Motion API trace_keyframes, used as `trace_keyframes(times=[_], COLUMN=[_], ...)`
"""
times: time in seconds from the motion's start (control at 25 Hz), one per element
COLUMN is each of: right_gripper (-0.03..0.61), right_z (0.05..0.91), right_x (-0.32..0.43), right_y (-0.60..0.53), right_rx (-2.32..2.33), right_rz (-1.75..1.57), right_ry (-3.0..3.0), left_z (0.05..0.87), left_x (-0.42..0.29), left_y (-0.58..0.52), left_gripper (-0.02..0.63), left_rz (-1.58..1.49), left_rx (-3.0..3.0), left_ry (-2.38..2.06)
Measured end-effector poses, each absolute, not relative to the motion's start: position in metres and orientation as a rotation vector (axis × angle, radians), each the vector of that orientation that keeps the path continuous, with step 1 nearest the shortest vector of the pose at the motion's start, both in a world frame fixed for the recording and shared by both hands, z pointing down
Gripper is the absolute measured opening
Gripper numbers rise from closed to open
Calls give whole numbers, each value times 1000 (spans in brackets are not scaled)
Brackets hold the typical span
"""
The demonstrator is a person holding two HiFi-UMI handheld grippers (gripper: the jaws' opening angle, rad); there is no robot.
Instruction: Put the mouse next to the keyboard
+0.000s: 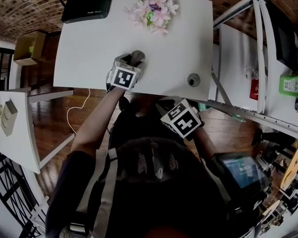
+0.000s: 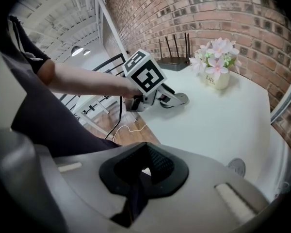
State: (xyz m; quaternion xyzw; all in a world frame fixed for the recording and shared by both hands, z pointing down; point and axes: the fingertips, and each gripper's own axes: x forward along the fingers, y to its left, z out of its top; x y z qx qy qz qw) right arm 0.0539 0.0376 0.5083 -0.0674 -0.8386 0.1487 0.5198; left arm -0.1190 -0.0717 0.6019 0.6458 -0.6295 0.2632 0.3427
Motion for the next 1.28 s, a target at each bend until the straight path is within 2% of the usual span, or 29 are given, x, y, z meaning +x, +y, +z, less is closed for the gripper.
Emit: trace_keyframes(times=[1.28], right_gripper=[6], right_z=[510], right_x=[-14], right_y=[71], right_rx=[-203], right_rz=[319], right_ry=[-1975], left_z=[604], left_x=[-233], left_y=[8], left_gripper=[265], left_rz=[606], left_rx=[1536], left_ry=[-1738])
